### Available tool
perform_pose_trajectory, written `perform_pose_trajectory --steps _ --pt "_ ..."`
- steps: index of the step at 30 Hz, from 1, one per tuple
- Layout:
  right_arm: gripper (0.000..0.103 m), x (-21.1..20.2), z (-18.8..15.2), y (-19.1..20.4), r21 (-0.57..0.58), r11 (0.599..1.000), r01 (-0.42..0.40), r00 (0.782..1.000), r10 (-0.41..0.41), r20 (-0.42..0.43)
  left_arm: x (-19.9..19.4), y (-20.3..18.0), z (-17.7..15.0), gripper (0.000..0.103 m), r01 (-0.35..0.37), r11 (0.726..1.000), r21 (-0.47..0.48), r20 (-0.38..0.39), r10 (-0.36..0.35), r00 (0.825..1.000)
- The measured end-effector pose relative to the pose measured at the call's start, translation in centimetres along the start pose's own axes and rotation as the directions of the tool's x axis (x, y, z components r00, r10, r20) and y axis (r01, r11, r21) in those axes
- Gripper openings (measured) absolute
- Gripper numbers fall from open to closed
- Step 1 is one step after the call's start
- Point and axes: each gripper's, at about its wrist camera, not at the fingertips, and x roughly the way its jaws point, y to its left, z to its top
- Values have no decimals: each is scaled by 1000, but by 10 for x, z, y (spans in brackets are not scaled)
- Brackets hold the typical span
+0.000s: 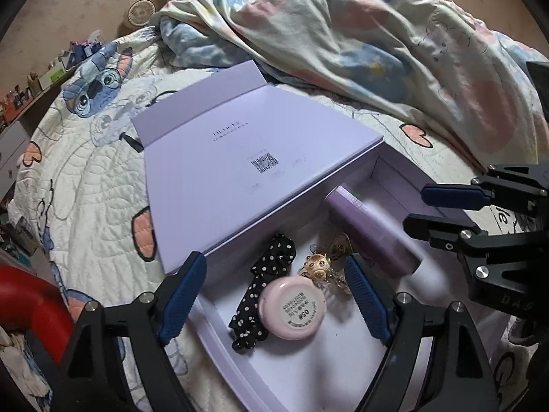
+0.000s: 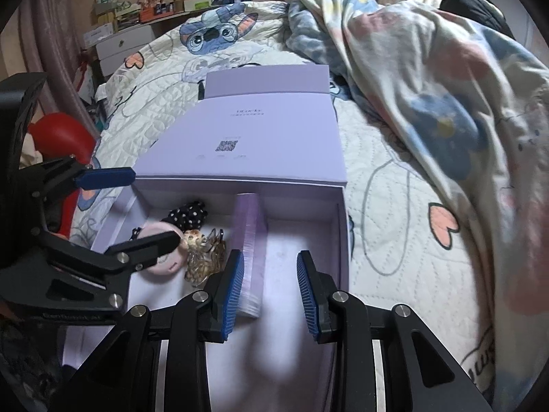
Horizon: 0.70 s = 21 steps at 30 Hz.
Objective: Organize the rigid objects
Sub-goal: 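Lower the purple box into the lavender box and open the right gripper while the left releases the compact, then withdraw both grippers from the lavender box toward the remaining loose items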
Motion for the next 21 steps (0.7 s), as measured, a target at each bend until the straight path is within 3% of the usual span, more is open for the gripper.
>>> perform_pose_trajectory --steps 14,17,21 --pt "32 -45 0 13 -3 999 42 998 -42 55 -46 5 0 83 -22 1000 -12 68 23 997" --pt "40 -56 -1 17 4 999 47 996 -47 74 -59 4 -2 83 -25 1000 -4 88 25 996" --pt "40 -70 -3 22 18 1000 22 995 -23 97 -74 4 -4 85 -33 999 4 111 33 993"
